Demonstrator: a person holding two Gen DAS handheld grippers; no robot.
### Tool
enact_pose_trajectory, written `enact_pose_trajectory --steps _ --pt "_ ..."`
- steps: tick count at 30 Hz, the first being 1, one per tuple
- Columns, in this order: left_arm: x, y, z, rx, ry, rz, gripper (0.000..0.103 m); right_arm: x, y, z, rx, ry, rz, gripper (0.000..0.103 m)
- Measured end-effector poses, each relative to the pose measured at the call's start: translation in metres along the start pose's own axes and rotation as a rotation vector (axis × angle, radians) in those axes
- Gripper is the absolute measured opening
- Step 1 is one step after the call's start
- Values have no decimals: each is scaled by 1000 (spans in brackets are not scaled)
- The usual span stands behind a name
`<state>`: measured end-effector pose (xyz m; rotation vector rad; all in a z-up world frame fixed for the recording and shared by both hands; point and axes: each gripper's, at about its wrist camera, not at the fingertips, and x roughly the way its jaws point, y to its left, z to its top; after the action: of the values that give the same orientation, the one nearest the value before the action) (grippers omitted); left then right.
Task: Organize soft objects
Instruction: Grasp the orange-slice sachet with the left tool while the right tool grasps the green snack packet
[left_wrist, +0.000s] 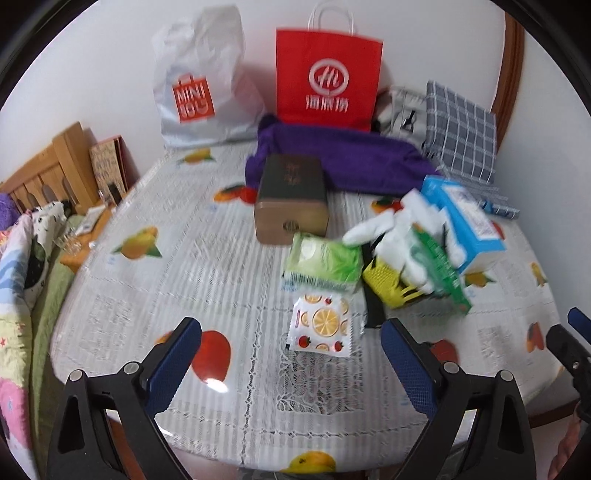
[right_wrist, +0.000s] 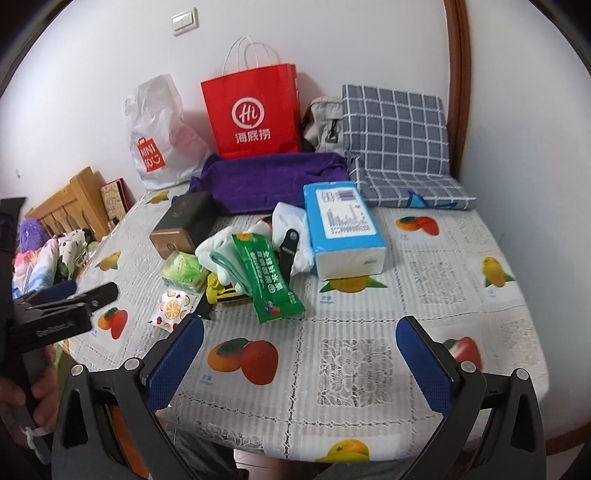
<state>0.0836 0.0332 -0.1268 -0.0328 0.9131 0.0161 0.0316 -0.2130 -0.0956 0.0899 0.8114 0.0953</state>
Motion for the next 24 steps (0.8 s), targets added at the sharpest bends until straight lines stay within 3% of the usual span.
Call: enact_pose_trajectory --steps 16,21,24 --pt "96 -12 -9 83 136 -38 97 85 -23 -12 48 97 21 103" --pt "100 -20 -8 115 114 -27 97 96 -19 -7 28 89 43 103" --pt "97 -20 -8 133 81 -34 83 101 -14 -4 9 92 48 103"
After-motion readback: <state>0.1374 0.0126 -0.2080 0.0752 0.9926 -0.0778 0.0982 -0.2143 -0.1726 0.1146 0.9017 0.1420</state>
